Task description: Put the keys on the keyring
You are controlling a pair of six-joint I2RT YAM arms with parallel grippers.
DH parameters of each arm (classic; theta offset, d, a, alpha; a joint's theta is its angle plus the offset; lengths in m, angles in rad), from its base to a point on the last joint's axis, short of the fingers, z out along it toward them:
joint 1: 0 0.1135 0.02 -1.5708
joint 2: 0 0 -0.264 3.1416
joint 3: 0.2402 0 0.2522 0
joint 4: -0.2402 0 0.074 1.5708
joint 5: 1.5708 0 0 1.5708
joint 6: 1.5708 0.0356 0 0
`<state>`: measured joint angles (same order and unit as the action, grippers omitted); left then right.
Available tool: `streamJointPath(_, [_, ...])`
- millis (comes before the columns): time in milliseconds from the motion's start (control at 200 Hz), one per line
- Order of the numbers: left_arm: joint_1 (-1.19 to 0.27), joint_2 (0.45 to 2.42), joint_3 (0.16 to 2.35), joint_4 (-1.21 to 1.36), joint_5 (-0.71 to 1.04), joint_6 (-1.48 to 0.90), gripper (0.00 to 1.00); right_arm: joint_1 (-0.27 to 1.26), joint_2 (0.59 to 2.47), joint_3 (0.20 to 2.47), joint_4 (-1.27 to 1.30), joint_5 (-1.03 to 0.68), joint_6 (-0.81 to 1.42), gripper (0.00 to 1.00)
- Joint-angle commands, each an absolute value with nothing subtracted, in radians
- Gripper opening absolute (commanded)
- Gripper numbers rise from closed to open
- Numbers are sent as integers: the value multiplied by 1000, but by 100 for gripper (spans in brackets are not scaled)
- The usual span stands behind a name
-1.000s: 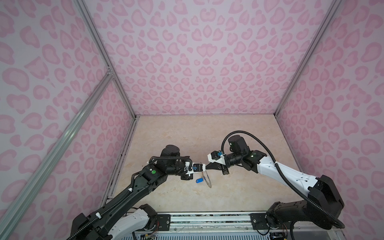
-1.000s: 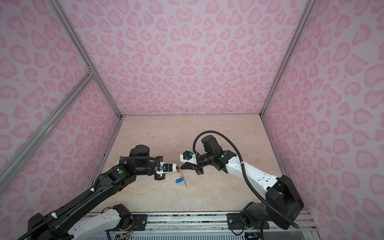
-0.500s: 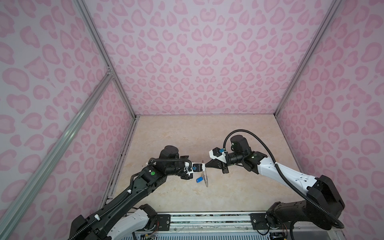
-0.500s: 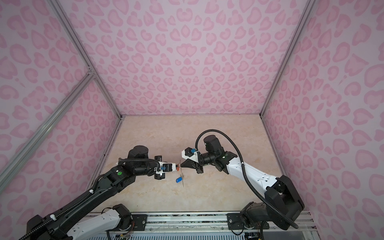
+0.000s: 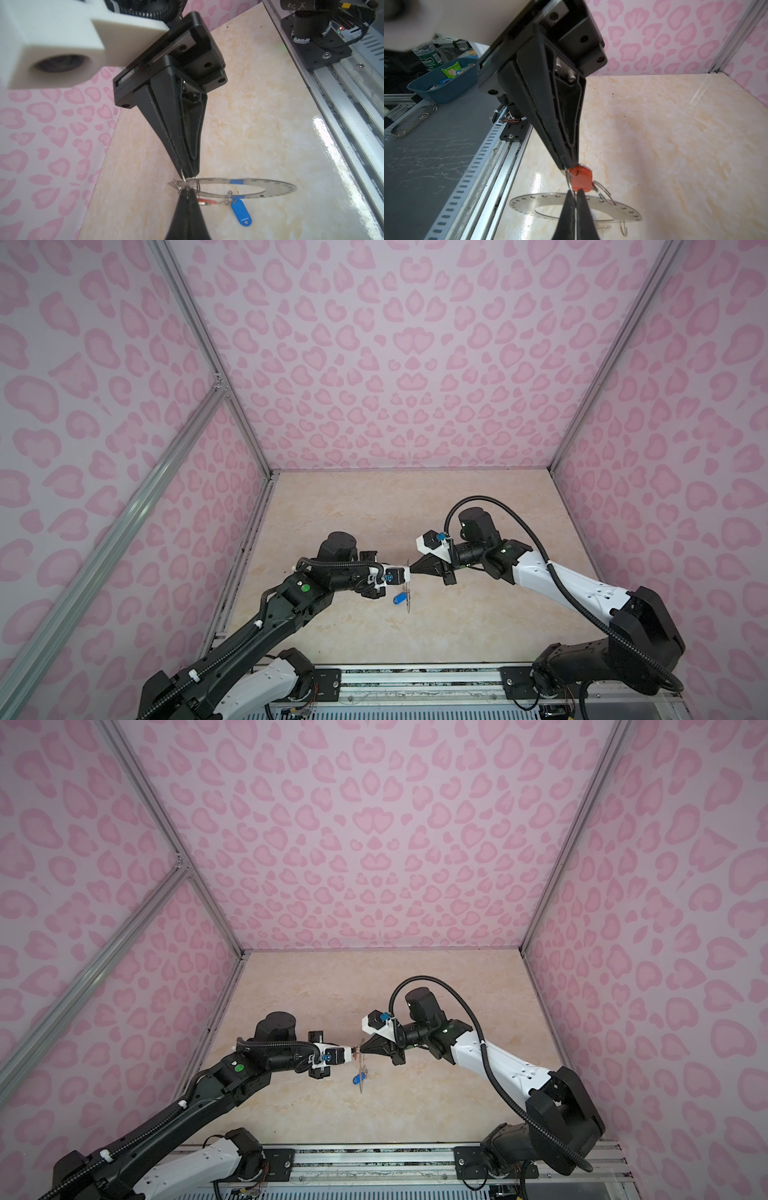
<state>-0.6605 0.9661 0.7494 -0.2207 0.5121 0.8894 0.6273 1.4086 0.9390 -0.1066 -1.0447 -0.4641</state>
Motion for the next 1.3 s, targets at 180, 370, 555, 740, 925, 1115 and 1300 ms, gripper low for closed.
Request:
streamJointPath(180, [-670, 987, 766, -251, 593, 922, 3, 630, 1438, 1004, -185, -1018, -501, 0])
streamJointPath(370, [-672, 996, 775, -268, 591, 943, 3, 627, 1455, 1013, -199, -1013, -504, 0])
streamJointPath(555, [-672, 1000, 770, -268, 574, 948, 3, 611, 1453, 1014, -164, -1013, -479, 0])
streamJointPath(740, [-672, 1001, 766, -266, 548, 944, 3, 606, 1446, 1000, -152, -1024, -478, 0])
streamJointPath(925, [-672, 1009, 765, -254, 542, 930, 4, 606, 1433, 970, -94, -1025, -446, 0])
streamJointPath(1115, [-671, 991, 742, -205, 504, 861, 26, 603, 1414, 936, -31, -1036, -436, 0])
streamJointPath(1300, [-669, 939, 698, -126, 491, 757, 34, 603, 1410, 909, 33, -1060, -426, 0])
